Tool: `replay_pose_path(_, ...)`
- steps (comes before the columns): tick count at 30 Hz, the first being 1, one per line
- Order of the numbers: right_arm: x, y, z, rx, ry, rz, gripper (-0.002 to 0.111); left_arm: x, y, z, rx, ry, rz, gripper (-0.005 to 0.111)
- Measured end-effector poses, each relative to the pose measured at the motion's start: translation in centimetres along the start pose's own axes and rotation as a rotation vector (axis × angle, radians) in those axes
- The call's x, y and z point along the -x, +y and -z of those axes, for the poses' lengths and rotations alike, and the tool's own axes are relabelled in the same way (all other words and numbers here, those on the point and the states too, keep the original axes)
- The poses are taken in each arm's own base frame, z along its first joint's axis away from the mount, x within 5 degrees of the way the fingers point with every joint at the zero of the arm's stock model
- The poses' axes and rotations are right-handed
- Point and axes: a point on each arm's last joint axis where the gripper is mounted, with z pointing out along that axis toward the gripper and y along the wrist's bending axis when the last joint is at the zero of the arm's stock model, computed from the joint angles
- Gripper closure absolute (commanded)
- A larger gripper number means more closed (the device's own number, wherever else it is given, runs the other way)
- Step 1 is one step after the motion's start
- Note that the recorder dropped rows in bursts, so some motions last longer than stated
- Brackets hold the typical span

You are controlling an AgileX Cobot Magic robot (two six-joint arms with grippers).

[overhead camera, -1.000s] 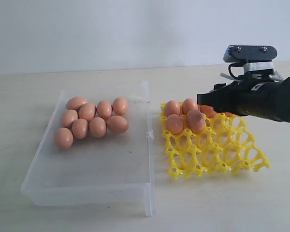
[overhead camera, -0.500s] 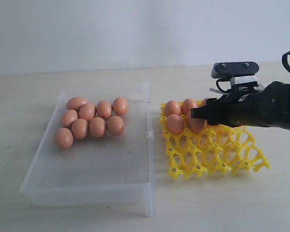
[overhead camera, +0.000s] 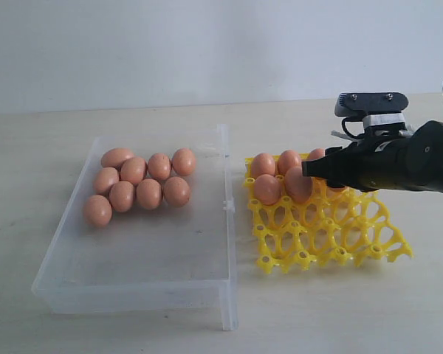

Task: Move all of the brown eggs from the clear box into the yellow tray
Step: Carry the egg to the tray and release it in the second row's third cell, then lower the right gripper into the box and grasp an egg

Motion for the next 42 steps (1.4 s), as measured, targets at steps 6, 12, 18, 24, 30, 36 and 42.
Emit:
replay_pose_path(6,0.0,0.0,0.0,0.001,0.002,-0.017,0.058,0.0,0.0,0.0,0.000,0.000,0.000,0.107)
replay_pose_path(12,0.0,0.0,0.1,0.003,0.004,-0.021,0.053,0.0,0.0,0.0,0.000,0.000,0.000,0.107)
replay_pose_path(18,0.9,0.3,0.9,0.021,-0.009,-0.025,0.053,0.0,0.0,0.0,0.000,0.000,0.000,0.107)
replay_pose_path(24,3.1,1.7,2.2,0.098,0.012,-0.021,0.055,0.0,0.0,0.0,0.000,0.000,0.000,0.107)
replay_pose_path(30,5.2,9.2,4.7,0.355,0.220,0.190,0.060,0.0,0.0,0.0,0.000,0.000,0.000,0.107)
replay_pose_path(36,5.1,17.5,5.2,0.540,0.373,0.345,0.060,0.0,0.0,0.0,0.000,0.000,0.000,0.107)
replay_pose_path(42,5.7,22.5,3.1,0.604,0.402,0.430,0.060,0.0,0.0,0.0,0.000,0.000,0.000,0.107)
